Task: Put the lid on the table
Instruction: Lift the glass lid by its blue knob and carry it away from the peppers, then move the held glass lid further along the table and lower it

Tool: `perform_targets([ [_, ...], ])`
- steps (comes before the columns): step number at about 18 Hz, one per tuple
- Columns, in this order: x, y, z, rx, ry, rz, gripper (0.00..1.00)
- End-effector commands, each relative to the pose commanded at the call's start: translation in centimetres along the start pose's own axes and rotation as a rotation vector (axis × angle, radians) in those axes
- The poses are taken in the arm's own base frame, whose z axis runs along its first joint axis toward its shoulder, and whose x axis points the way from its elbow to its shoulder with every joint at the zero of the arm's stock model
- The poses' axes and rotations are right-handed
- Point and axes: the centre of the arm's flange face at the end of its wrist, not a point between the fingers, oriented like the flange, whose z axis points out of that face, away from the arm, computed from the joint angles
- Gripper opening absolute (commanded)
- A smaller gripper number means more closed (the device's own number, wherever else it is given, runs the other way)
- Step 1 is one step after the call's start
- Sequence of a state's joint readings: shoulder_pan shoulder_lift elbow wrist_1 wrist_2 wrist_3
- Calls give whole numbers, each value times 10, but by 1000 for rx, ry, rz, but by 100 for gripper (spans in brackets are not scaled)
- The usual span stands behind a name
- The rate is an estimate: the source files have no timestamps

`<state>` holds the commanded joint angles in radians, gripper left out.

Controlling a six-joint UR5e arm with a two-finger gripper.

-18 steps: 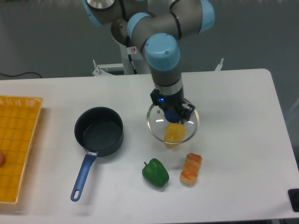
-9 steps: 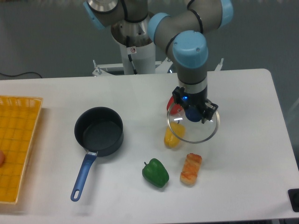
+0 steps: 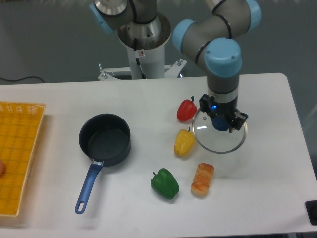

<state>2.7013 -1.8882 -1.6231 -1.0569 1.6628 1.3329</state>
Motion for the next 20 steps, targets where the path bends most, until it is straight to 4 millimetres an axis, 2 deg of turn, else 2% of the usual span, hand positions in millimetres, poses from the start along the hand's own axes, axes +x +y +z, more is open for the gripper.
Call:
perform_targets([
  [4, -22, 9, 13, -3, -3, -17, 64],
  [16, -42, 6, 67, 16, 0, 20, 63],
  [20, -51, 12, 82, 18, -2, 40, 63],
])
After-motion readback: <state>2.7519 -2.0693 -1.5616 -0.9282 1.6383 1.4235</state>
